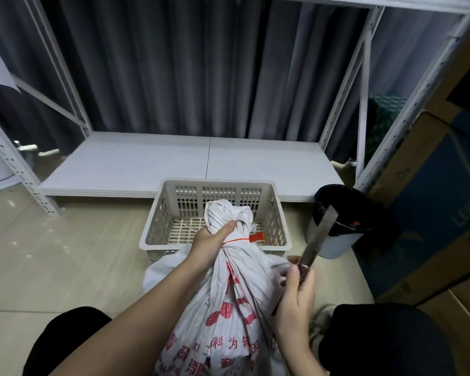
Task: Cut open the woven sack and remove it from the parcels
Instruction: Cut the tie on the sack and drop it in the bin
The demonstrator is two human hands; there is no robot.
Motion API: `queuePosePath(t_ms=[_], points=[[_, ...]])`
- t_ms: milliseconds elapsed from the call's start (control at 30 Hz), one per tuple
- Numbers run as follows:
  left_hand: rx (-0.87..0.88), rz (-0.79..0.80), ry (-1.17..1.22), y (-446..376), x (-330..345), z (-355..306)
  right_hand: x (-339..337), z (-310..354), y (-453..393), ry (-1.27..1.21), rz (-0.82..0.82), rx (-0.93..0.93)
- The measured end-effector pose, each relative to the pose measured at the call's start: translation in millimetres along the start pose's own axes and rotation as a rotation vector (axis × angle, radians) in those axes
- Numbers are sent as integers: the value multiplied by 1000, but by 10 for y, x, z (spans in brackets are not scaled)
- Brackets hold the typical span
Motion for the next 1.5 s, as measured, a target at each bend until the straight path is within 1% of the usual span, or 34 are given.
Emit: queuePosePath(t_ms=[33,100,167,267,333,400,500,600,667,767,833,933,1000,1067,1233,1500], points=[[3,9,6,-5,9,0,74,7,41,5,92,-1],[7,6,-3,5,20,11,240,37,123,95,270,-42],[18,0,-14,19,13,-5,333,40,174,180,340,-57],[-2,20,-29,16,2,-11,391,22,222,281,362,-90],[2,-16,-71,37,-18,-40,435,8,255,331,389,-115],[-13,-45,-64,29,-8,-15,472,-26,263,329,416,-95],[-61,-69,-23,27,-29,-2,515,-74,261,280,456,-35],[-97,-8,-24,0,-30,14,488,-136,195,71,468,144],[-103,7,-18,-3,-49,20,450,-92,152,-38,470,196],[-97,5,-26,-3,-66,19,304,14,99,5,408,120],[-94,8,-10,-17,-66,20,184,29,71,55,366,107],[-80,-5,16,-34,-82,11,138,-20,97,34,463,216],[-76,1,26,-42,-78,26,119,-91,147,-32,491,338],[-75,17,34,-35,-64,37,114,-136,194,-60,502,411],[-71,11,55,-28,-57,32,153,-157,219,-34,543,452],[-59,30,94,-29,-46,26,113,-112,205,-59,555,523]])
Point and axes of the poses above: each hand's wrist, its own y-axis away from the middle knuckle, its own x-axis out of the palm, z = x × y, the point moved 7 cm from there along -y, towards the middle knuckle, and after that the axes turned 2 degrees about -x, right-handed, at the moved point
